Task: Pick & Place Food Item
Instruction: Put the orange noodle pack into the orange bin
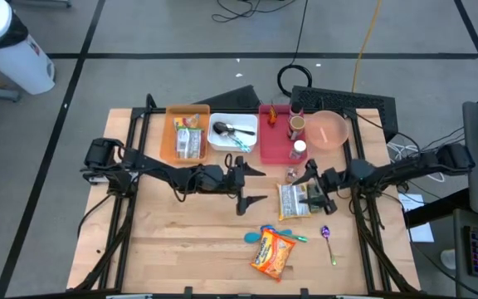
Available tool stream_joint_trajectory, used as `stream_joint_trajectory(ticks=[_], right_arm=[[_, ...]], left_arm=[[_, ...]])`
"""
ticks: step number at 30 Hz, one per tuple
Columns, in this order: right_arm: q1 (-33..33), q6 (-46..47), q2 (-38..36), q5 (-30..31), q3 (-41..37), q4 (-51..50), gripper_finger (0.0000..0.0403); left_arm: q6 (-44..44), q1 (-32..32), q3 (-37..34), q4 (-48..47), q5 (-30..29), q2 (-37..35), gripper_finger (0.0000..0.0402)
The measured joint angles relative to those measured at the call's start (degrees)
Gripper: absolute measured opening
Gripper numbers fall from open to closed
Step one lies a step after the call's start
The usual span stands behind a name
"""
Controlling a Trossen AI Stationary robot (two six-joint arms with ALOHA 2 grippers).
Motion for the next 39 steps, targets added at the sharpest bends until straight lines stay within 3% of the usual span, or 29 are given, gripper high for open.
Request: stream_joint_trajectory(ticks=[9,17,20,26,33,39], right_arm=[[4.8,-3.1,4.9,9.6,0.8,-5.3,0.0279],[11.9,-8.4,7.5,23.4,11.8,-29.1,0.0279],[15.1,-8.6,10.6,26.7,15.1,-33.0,0.0279],[19.7,-6.7,16.4,24.5,17.8,-31.1,0.0279],[18.8,-7.6,17.8,22.4,19.4,-30.7,0.0279],[17.6,-9.2,17.2,22.5,19.5,-31.0,0.0279]], left_arm=[[-2.3,1.2,0.0,-6.7,7.4,0.0,0.036],[-1.4,2.0,0.0,-13.9,7.5,0.4,0.036],[-1.3,1.3,0.0,-14.2,8.4,0.4,0.036],[-4.0,-0.1,0.0,-15.6,16.3,0.4,0.036],[-7.8,0.6,0.0,-19.2,18.6,0.9,0.036],[-9.8,1.2,4.5,-19.6,25.7,8.5,0.036]])
